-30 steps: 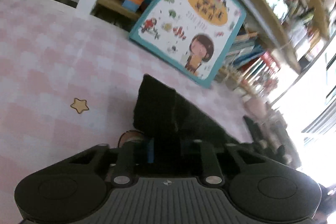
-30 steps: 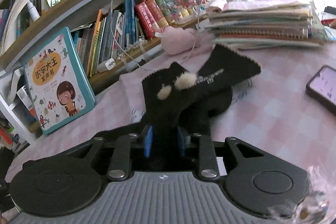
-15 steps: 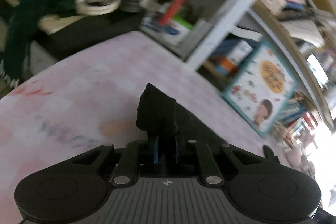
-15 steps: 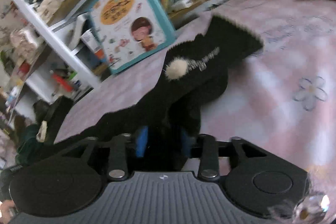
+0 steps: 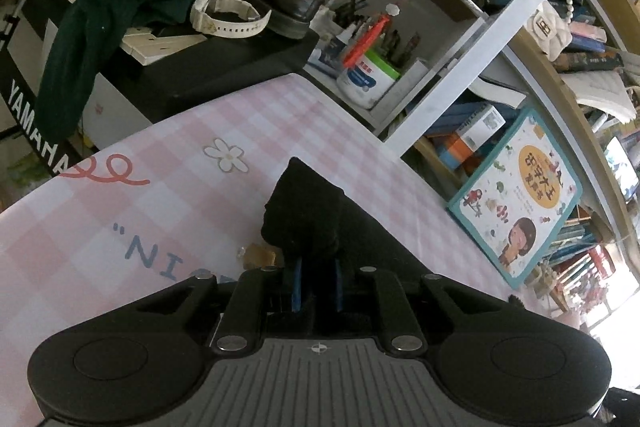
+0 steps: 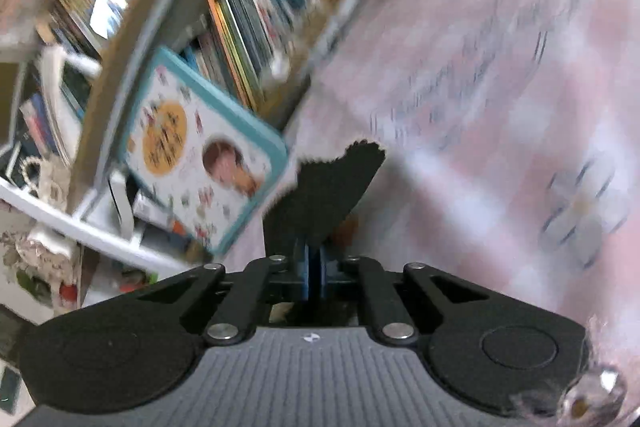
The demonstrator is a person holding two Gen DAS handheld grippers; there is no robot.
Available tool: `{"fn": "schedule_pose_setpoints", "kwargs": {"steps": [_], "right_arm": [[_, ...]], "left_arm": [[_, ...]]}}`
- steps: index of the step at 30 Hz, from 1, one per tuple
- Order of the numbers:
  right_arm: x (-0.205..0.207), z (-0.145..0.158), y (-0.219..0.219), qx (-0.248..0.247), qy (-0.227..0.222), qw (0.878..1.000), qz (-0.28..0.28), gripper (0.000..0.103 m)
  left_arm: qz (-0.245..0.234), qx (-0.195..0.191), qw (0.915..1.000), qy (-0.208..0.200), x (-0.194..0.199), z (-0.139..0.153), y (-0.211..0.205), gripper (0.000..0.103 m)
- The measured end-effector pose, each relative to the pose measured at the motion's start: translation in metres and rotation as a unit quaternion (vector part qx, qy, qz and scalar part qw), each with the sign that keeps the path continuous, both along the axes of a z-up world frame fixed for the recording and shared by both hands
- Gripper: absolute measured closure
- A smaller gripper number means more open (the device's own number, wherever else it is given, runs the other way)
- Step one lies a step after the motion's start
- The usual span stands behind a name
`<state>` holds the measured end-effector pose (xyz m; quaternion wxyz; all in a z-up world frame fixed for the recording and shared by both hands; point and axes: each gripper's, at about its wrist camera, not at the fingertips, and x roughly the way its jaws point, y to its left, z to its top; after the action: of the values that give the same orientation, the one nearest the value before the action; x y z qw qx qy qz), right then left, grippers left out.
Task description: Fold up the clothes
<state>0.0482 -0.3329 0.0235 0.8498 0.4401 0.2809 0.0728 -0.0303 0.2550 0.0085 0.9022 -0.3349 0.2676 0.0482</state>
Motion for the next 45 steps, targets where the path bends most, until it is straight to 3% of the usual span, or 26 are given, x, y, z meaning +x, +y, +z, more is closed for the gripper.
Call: {"fn": "schedule_pose_setpoints", "kwargs": {"steps": [4, 9, 11, 12, 16, 19, 21, 24, 26, 27, 28, 31, 34, 37, 40, 42, 45], "right_arm": [[-0.035, 0.032, -0.026, -0.120, -0.026, 0.990, -0.066, 0.097], [-0.043, 0.022, -0.039, -0.204, 0.040, 0.974, -0.086, 0.090], [-0.049, 0.019, -0.040, -0.230, 0.055, 0.965, -0.115, 0.055], [-0.052, 0.021, -0.039, -0.247, 0.051, 0.959, -0.130, 0.050], [-0.061, 0.042, -0.028, -0.313, -0.020, 0.936, -0.159, 0.047], [-0.049, 0.051, -0.002, -0.340, -0.072, 0.935, -0.076, 0.035], [-0.037, 0.051, 0.024, -0.348, -0.101, 0.932, 0.001, 0.035], [-0.011, 0.042, 0.061, -0.345, -0.105, 0.925, 0.117, 0.035], [0.006, 0.035, 0.078, -0.342, -0.097, 0.921, 0.157, 0.035], [0.015, 0.032, 0.085, -0.341, -0.092, 0.919, 0.174, 0.035], [0.022, 0.030, 0.091, -0.340, -0.087, 0.918, 0.187, 0.035], [0.029, 0.030, 0.106, -0.343, -0.091, 0.909, 0.217, 0.035], [0.029, 0.031, 0.127, -0.350, -0.108, 0.896, 0.252, 0.035], [0.022, 0.027, 0.149, -0.362, -0.121, 0.882, 0.276, 0.037], [0.016, 0.021, 0.162, -0.376, -0.117, 0.877, 0.276, 0.040], [0.012, 0.015, 0.164, -0.393, -0.113, 0.869, 0.278, 0.046], [0.012, 0.005, 0.161, -0.405, -0.101, 0.864, 0.282, 0.066]], "left_arm": [[-0.038, -0.001, 0.9993, 0.007, 0.001, -0.001, -0.009, 0.086], [-0.073, 0.027, 0.9968, 0.018, 0.005, 0.001, -0.023, 0.083], [-0.066, 0.023, 0.9974, 0.017, 0.002, 0.001, -0.018, 0.083], [-0.058, 0.017, 0.9981, 0.016, 0.001, 0.000, -0.014, 0.083], [-0.028, 0.006, 0.9995, 0.012, -0.004, -0.001, -0.001, 0.083], [-0.030, 0.028, 0.9991, 0.012, -0.004, 0.003, -0.002, 0.083], [-0.020, 0.031, 0.9992, 0.015, -0.006, 0.004, -0.001, 0.083], [-0.009, 0.039, 0.9990, 0.021, -0.010, 0.006, -0.001, 0.077], [0.002, 0.069, 0.9973, 0.024, -0.017, 0.012, -0.006, 0.056], [0.008, 0.084, 0.9961, 0.026, -0.021, 0.015, -0.008, 0.052], [0.013, 0.102, 0.9945, 0.022, -0.026, 0.019, -0.011, 0.045], [0.014, 0.135, 0.9907, 0.012, -0.040, 0.032, -0.019, 0.045], [-0.035, 0.124, 0.9917, 0.006, -0.043, 0.038, -0.030, 0.045], [-0.053, 0.114, 0.9919, 0.016, -0.035, 0.031, -0.039, 0.045], [-0.071, 0.105, 0.9916, 0.027, -0.027, 0.025, -0.048, 0.048], [-0.083, 0.098, 0.9911, 0.034, -0.021, 0.021, -0.054, 0.048], [-0.101, 0.089, 0.9899, 0.044, -0.013, 0.015, -0.063, 0.048]]}}
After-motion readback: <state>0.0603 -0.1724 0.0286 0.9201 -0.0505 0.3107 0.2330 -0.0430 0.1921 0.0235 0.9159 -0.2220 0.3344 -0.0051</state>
